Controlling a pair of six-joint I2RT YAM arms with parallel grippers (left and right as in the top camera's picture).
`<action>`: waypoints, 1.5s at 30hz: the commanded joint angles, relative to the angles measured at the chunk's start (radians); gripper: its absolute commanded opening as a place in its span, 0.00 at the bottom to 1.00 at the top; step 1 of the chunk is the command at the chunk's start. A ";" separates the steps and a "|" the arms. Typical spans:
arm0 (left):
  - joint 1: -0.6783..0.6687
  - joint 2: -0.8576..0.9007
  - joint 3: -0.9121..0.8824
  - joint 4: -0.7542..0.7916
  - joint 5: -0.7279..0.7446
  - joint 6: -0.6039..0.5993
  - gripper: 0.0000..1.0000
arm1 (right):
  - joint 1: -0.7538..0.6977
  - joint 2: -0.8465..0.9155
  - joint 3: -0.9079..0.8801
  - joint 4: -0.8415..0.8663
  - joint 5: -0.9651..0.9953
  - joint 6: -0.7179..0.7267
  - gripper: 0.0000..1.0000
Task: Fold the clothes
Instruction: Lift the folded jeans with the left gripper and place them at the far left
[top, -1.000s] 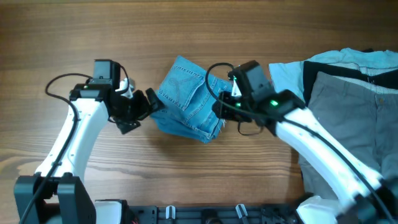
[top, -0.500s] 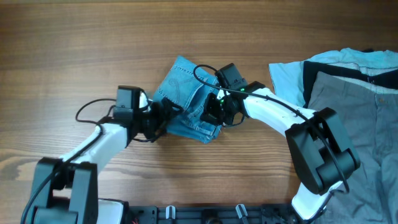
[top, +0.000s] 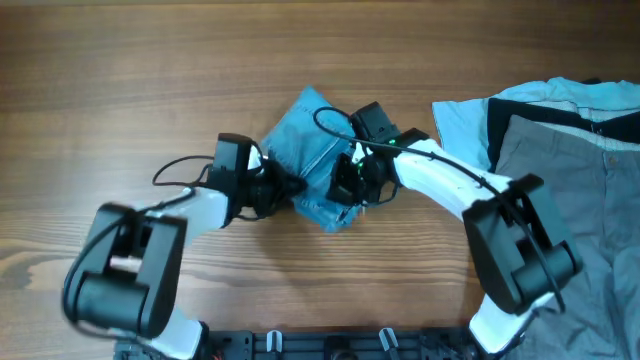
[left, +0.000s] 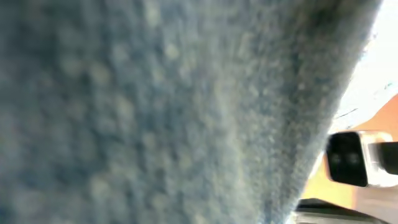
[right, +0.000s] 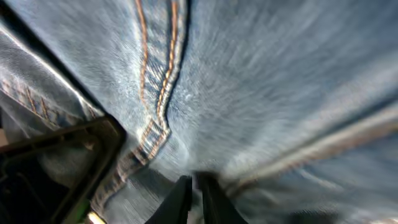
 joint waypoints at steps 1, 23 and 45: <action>0.100 -0.214 0.054 -0.174 -0.062 0.269 0.04 | 0.007 -0.206 -0.012 -0.047 0.086 -0.108 0.12; 0.735 0.202 0.322 0.260 0.069 0.396 1.00 | 0.007 -0.453 -0.010 -0.107 0.241 -0.233 0.13; 0.307 -1.126 0.399 -1.031 -0.379 0.959 1.00 | 0.007 -1.085 0.112 -0.129 0.500 -0.521 1.00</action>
